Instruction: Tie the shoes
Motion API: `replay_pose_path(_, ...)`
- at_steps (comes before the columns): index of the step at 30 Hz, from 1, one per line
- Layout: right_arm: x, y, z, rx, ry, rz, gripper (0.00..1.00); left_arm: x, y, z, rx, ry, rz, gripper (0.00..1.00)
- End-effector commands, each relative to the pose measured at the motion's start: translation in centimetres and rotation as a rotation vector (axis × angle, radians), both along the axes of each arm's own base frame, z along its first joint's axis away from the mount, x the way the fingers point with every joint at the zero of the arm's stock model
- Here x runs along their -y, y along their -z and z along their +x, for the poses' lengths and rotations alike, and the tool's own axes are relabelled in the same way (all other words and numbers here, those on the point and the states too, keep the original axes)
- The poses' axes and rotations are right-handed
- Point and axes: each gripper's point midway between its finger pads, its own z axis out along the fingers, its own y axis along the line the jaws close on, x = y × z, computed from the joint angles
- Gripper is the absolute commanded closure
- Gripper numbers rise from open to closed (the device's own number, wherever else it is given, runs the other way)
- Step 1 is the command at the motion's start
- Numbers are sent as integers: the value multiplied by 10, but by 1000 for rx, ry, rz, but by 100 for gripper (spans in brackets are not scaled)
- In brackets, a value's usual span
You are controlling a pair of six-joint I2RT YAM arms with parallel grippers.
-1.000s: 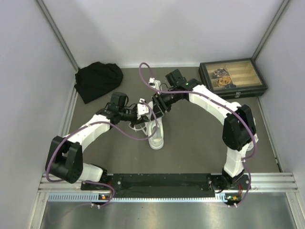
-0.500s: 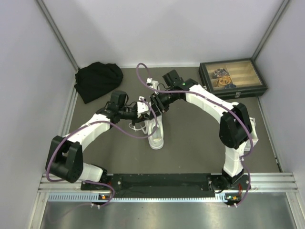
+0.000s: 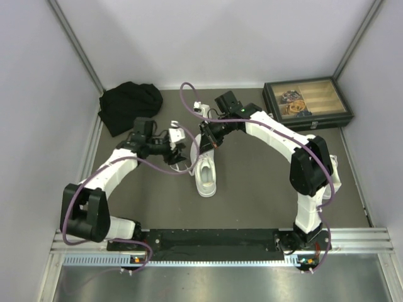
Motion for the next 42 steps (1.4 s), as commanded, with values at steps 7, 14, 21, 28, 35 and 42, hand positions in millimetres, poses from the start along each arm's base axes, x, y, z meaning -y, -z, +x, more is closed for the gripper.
replay_pose_path(7,-3,-21,3,77,-19,38,100,-73,34,-9,49,198,184,43)
replay_pose_path(14,-2,-20,5,75,-10,31,100,-72,78,1,-35,286,216,34)
replay_pose_path(21,-2,-19,6,77,-8,29,100,-75,107,10,-56,314,297,37)
replay_pose_path(28,-2,-17,7,74,-8,24,100,-75,124,13,-57,335,376,54)
replay_pose_path(35,1,-16,11,79,6,20,100,-86,111,-5,-60,383,423,100)
replay_pose_path(42,5,-21,16,91,19,25,100,-58,15,-52,14,446,237,100)
